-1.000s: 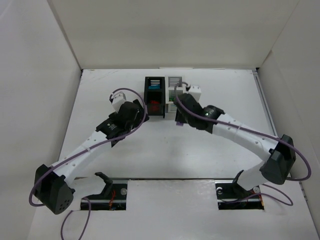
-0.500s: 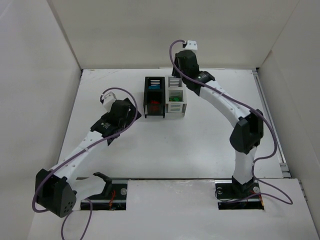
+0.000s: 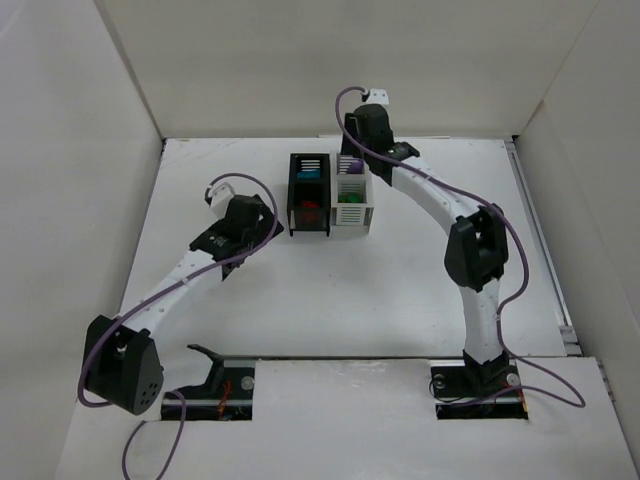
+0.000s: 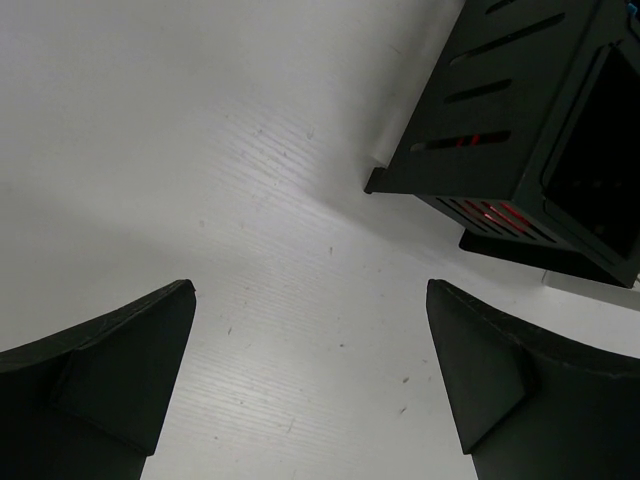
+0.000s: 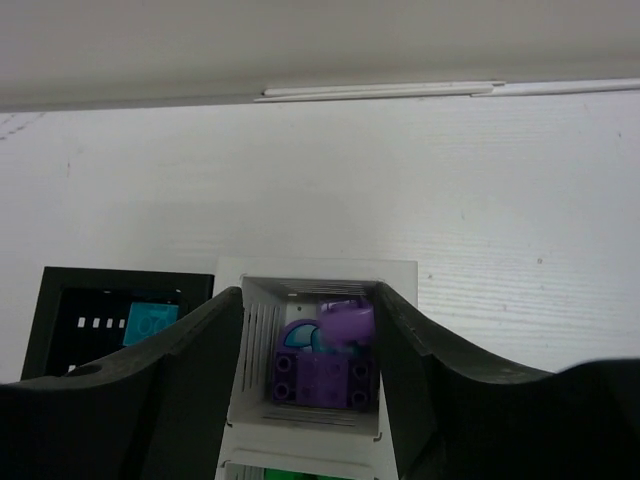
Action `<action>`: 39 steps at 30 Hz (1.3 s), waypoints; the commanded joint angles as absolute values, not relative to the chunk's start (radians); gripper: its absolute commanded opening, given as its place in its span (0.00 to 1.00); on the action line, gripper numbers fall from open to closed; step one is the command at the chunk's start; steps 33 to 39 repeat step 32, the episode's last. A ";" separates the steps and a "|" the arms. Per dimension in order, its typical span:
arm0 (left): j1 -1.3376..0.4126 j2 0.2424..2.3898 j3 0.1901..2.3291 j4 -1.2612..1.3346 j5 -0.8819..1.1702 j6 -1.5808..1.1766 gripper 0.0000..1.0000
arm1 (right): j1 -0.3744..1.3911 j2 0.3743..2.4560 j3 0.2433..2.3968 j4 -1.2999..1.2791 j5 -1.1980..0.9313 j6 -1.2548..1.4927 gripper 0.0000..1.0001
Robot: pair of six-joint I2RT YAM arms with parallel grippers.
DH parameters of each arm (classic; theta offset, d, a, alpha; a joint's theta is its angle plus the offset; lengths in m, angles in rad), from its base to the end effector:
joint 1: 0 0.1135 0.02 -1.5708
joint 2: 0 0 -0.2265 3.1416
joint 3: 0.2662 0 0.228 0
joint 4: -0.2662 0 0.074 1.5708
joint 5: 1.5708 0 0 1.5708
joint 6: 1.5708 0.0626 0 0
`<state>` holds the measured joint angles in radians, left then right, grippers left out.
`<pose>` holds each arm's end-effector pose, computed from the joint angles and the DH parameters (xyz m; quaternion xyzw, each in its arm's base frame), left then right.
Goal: Sort the legos into containers by color
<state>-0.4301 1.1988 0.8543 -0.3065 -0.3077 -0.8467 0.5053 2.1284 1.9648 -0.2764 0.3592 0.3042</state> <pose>0.2545 -0.0959 0.2257 -0.2497 0.8523 -0.1511 0.4341 0.4365 0.2163 0.2726 0.0118 0.8362 0.0689 0.5439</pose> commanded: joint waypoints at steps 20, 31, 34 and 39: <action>-0.314 1.167 1.011 -0.276 -0.360 -0.670 1.00 | 0.413 1.465 1.234 -0.308 0.299 0.469 1.00; -0.314 1.114 0.999 -0.244 -0.334 -0.661 1.00 | 0.459 1.302 1.008 -0.341 0.350 0.574 1.00; -0.314 1.114 0.990 -0.244 -0.334 -0.661 1.00 | 0.459 1.289 1.008 -0.341 0.350 0.587 1.00; -0.314 1.114 0.990 -0.244 -0.334 -0.661 1.00 | 0.459 1.289 1.008 -0.341 0.350 0.587 1.00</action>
